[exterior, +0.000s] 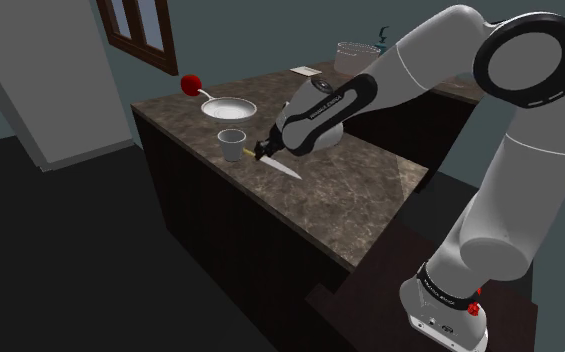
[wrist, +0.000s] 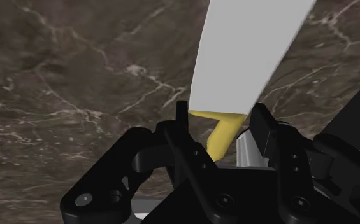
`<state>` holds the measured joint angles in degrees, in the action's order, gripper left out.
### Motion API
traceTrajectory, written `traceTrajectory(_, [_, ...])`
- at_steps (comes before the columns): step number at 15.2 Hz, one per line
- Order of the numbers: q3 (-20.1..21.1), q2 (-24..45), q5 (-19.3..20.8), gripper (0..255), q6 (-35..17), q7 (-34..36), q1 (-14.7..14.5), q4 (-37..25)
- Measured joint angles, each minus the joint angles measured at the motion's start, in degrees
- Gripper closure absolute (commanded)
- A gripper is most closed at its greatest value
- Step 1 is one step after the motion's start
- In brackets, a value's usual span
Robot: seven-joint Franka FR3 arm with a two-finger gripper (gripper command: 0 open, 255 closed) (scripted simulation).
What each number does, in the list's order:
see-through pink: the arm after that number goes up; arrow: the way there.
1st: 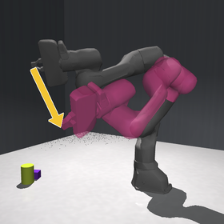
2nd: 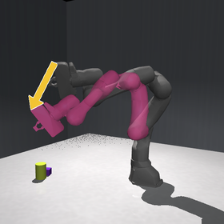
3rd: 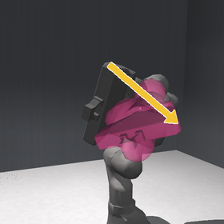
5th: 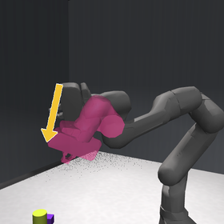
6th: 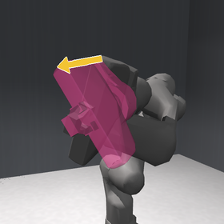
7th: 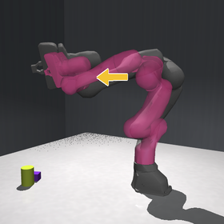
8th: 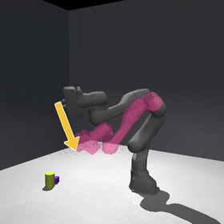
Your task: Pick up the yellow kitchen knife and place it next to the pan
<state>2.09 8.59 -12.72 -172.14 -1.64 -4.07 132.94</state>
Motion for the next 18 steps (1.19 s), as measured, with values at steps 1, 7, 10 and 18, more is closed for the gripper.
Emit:
traceTrajectory(1, [-0.29, -0.55, 0.48, 255, 0.79, 0.46, -0.19, -0.23])
traceTrajectory(7, [-1.30, -3.96, 2.82, 255, 5.16, 2.62, -0.73, -1.19])
traceTrajectory(10, [-1.58, -5.64, 3.68, 255, 7.58, 3.32, -0.72, -1.93])
traceTrajectory(18, [-1.82, -9.24, 5.58, 255, 13.10, 5.17, -0.71, -3.87])
